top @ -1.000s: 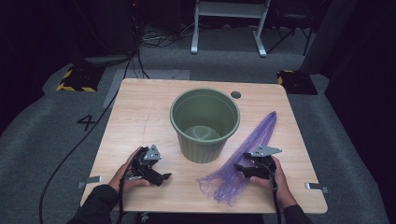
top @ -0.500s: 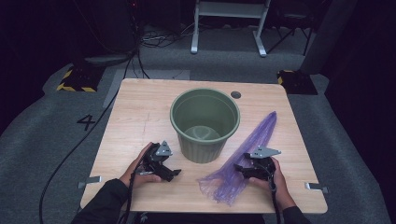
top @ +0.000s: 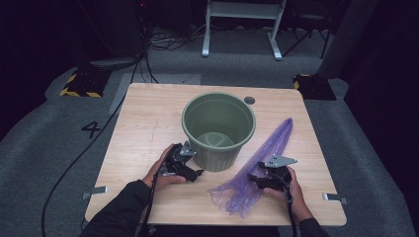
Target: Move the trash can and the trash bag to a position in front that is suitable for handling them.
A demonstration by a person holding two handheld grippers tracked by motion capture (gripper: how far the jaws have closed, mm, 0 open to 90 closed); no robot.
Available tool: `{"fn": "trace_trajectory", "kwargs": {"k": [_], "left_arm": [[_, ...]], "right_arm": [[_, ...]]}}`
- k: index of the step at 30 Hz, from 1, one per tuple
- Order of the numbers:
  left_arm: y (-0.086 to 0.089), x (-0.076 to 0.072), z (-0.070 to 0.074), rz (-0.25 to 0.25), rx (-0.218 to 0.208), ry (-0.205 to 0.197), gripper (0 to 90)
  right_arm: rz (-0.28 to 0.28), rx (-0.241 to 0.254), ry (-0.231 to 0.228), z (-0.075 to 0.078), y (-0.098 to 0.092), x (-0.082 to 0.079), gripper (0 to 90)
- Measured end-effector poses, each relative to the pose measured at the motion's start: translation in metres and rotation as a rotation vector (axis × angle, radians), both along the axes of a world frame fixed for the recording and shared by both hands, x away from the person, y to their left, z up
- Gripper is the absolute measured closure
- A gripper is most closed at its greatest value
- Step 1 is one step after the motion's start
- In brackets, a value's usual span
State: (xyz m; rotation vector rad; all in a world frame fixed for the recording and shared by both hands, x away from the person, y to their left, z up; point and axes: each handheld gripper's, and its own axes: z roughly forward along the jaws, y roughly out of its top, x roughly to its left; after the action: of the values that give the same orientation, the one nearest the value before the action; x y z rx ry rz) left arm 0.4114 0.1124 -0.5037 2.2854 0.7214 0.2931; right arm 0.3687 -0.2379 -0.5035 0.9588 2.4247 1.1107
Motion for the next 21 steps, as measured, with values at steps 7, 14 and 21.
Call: {"fn": "trace_trajectory", "kwargs": {"k": [7, 14, 21], "left_arm": [[-0.012, 0.01, 0.0, 0.017, -0.005, -0.002, 6.6], [-0.026, 0.016, 0.0, 0.017, -0.006, -0.004, 7.1], [-0.018, 0.009, 0.0, -0.013, -0.009, 0.003, 7.0]], "right_arm": [[0.001, 0.0, 0.0, 0.0, 0.0, 0.0, 33.5], [0.002, 0.0, 0.0, 0.0, 0.0, 0.0, 33.4], [0.003, -0.001, 0.0, 0.0, 0.0, 0.0, 33.4]]}}
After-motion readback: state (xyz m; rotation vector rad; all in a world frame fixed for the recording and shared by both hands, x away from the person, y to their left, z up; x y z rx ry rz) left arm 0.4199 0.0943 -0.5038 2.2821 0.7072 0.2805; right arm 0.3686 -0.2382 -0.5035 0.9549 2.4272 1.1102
